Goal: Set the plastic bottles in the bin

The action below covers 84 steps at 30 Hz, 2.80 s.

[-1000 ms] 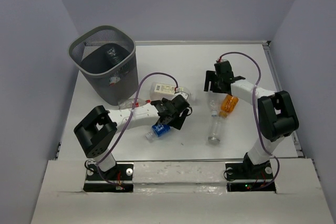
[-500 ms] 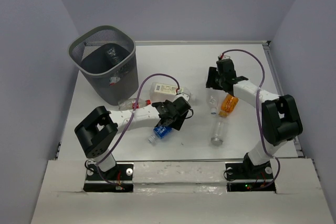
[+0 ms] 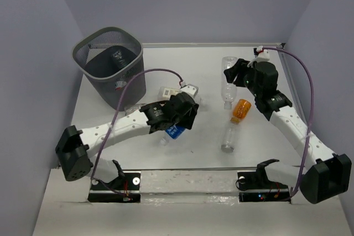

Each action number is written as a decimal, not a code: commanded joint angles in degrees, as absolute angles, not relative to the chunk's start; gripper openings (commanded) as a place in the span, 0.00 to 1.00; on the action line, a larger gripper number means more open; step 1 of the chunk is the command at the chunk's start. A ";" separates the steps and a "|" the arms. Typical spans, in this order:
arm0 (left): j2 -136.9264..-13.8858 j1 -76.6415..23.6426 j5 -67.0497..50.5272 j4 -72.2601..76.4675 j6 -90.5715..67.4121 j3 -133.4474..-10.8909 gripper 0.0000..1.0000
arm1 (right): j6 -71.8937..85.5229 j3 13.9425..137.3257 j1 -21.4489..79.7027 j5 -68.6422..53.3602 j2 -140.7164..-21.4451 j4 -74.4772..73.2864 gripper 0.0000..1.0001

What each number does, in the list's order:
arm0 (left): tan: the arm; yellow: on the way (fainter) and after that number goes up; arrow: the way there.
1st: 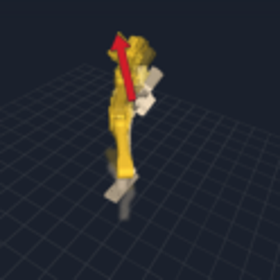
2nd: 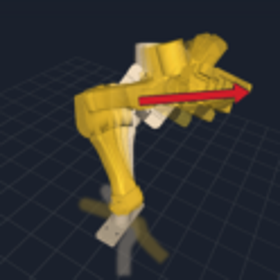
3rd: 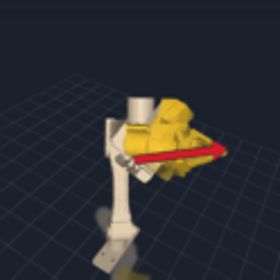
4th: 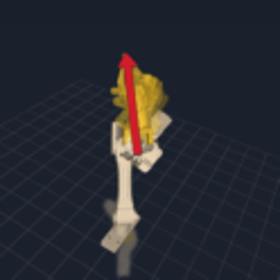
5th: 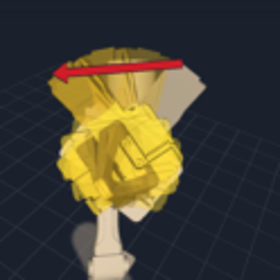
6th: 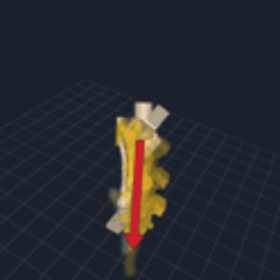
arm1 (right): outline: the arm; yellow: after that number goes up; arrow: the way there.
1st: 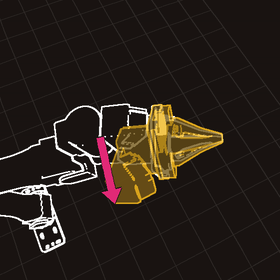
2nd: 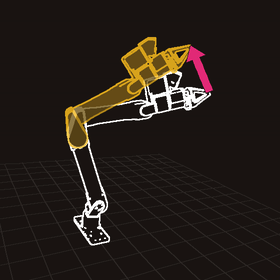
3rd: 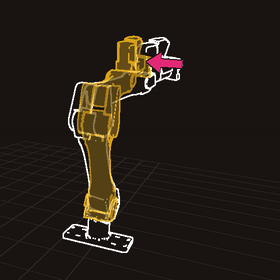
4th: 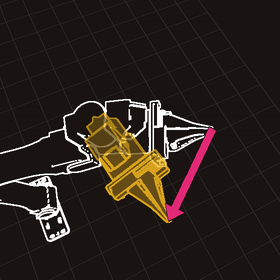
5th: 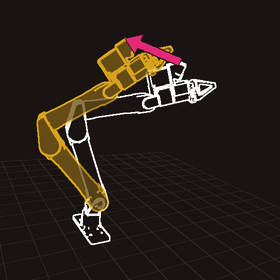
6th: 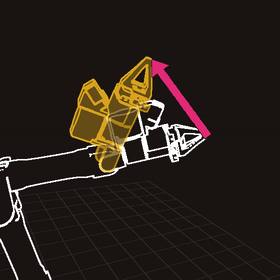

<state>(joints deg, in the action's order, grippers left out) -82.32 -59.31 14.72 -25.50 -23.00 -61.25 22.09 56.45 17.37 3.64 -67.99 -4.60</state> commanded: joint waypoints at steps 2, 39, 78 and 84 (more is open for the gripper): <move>-71.11 -57.84 21.69 -21.81 -23.38 -76.18 0.37 | 26.36 54.58 17.66 -6.93 -61.88 2.45 0.35; -39.92 -8.00 -9.84 -16.95 -23.64 -64.36 0.99 | 26.45 125.39 46.41 -6.33 -110.46 9.14 0.34; -55.15 -51.47 4.99 -16.54 -30.93 -47.36 0.99 | 28.30 59.80 27.01 6.76 -74.73 7.14 0.90; -75.63 -64.41 8.88 -7.76 -32.25 -57.20 0.99 | 26.55 45.36 12.67 16.16 -63.47 -4.47 0.99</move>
